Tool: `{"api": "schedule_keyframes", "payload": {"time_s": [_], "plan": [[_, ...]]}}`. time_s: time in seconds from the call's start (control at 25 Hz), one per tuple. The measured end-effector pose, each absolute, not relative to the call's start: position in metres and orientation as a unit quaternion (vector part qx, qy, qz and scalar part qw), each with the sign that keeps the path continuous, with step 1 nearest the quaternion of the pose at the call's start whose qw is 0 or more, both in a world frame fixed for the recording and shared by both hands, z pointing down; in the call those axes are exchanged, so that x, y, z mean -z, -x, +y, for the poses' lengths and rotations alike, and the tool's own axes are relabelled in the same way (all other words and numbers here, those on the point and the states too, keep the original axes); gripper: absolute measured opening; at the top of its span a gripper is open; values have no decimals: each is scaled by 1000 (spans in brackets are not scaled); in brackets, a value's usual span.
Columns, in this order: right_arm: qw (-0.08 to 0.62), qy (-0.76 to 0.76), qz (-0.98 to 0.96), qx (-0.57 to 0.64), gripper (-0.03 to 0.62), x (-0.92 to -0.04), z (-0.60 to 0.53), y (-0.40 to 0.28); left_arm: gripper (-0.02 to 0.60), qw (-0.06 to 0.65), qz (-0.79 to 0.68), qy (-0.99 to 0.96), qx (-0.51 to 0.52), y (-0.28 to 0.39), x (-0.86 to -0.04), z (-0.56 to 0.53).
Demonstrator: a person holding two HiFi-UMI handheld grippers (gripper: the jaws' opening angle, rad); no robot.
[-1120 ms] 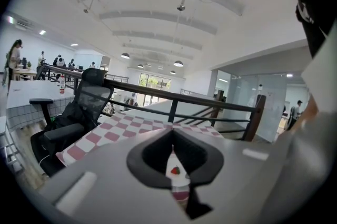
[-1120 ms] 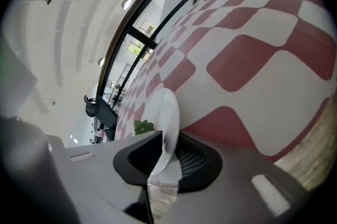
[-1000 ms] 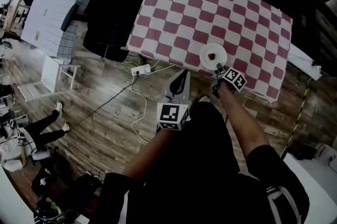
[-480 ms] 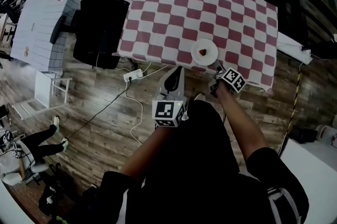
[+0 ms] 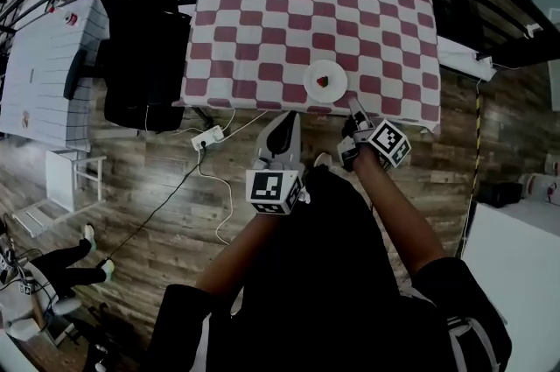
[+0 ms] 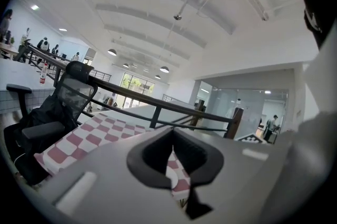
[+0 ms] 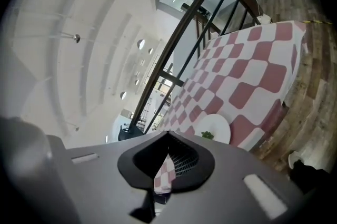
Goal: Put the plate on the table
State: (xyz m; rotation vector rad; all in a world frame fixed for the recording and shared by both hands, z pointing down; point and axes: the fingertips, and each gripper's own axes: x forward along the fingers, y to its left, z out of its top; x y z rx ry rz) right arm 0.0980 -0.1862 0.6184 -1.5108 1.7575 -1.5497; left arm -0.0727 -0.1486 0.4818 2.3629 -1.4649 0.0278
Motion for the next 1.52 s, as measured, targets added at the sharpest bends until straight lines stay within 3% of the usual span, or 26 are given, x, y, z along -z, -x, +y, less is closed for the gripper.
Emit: {"api": "schedule_keyframes", "payload": {"time_s": [0.16, 0.56, 0.84, 1.52], "plan": [[167, 529, 645, 526, 0, -588, -168, -77, 9, 186, -510, -840, -2, 81, -480, -151], [47, 554, 709, 433, 0, -538, -114, -42, 9, 178, -469, -865, 13, 76, -464, -127], [37, 542, 758, 361, 0, -483, -93, -23, 9, 141, -472, -870, 15, 77, -437, -115], [10, 619, 771, 148, -2, -417, -55, -64, 9, 62, -438, -897, 8, 0, -402, -73]]}}
